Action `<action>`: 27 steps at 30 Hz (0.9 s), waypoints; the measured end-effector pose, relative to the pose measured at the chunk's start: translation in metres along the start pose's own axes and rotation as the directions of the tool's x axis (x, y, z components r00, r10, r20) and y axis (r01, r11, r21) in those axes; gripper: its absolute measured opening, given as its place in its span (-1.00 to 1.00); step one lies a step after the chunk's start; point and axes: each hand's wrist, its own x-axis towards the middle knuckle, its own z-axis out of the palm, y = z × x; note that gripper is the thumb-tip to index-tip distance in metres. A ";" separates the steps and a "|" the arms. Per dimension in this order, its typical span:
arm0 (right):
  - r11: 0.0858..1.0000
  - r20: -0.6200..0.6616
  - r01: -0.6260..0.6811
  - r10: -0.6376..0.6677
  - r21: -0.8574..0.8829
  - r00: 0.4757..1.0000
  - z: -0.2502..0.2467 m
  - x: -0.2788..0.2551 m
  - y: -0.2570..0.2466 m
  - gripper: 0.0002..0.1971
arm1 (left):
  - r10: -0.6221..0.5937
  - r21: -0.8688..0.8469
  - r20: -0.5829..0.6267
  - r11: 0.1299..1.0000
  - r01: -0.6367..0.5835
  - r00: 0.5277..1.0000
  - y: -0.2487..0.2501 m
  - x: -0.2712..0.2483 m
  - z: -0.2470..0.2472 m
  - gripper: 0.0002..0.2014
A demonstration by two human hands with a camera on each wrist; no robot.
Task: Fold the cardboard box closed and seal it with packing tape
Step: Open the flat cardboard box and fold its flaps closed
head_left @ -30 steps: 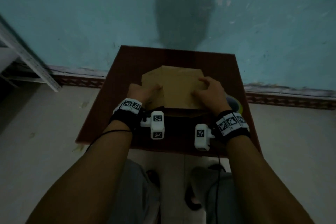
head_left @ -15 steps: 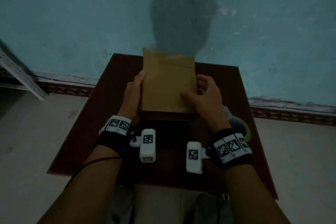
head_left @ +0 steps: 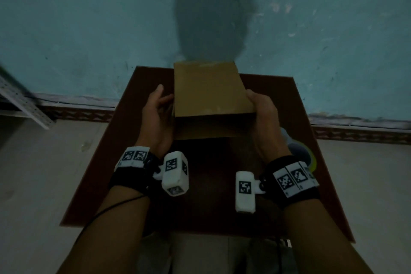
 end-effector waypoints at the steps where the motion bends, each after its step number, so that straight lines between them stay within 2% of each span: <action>1: 1.000 0.020 0.005 -0.005 0.027 1.000 -0.004 0.001 0.002 -0.24 | 0.000 -0.022 0.023 1.000 0.001 1.000 0.003 -0.001 -0.002 -0.35; 3: 0.998 0.061 0.051 -0.052 0.023 0.997 -0.007 -0.005 0.001 -0.35 | 0.026 -0.026 0.093 0.999 -0.023 0.995 0.008 -0.004 -0.006 -0.43; 6: 0.987 0.110 0.128 -0.116 -0.101 0.987 -0.007 -0.014 -0.003 -0.60 | 0.068 0.031 0.143 0.997 -0.073 0.987 0.012 -0.008 -0.006 -0.46; 10: 0.957 0.152 0.190 -0.159 -0.219 0.975 -0.003 -0.015 0.002 -0.58 | 0.123 0.185 0.078 0.973 -0.136 0.989 0.006 -0.012 -0.004 -0.61; 14: 0.922 0.166 0.196 -0.148 -0.333 0.975 0.003 -0.020 0.004 -0.65 | 0.213 0.343 0.036 0.915 -0.212 0.976 0.000 -0.013 -0.007 -0.58; 17: 0.919 0.166 0.224 -0.178 -0.326 0.970 0.005 -0.020 0.002 -0.61 | 0.253 0.494 0.060 0.833 -0.249 0.966 0.006 -0.020 -0.005 -0.59; 20: 0.923 0.179 0.205 -0.153 -0.325 0.972 0.006 -0.016 0.003 -0.48 | 0.276 0.630 0.119 0.722 -0.287 0.954 0.004 -0.023 -0.006 -0.56; 23: 0.903 0.183 0.177 -0.113 -0.391 0.977 0.006 -0.011 0.010 -0.31 | 0.256 0.717 0.116 0.647 -0.259 0.960 -0.001 -0.024 -0.001 -0.38; 25: 0.879 0.197 0.188 -0.110 -0.438 0.974 0.006 -0.009 0.015 -0.26 | 0.275 0.759 0.133 0.589 -0.277 0.952 -0.003 -0.023 0.000 -0.24; 27: 0.866 0.219 0.203 -0.112 -0.457 0.969 0.007 -0.012 0.014 -0.23 | 0.326 0.755 0.149 0.572 -0.321 0.933 -0.006 -0.016 -0.002 -0.15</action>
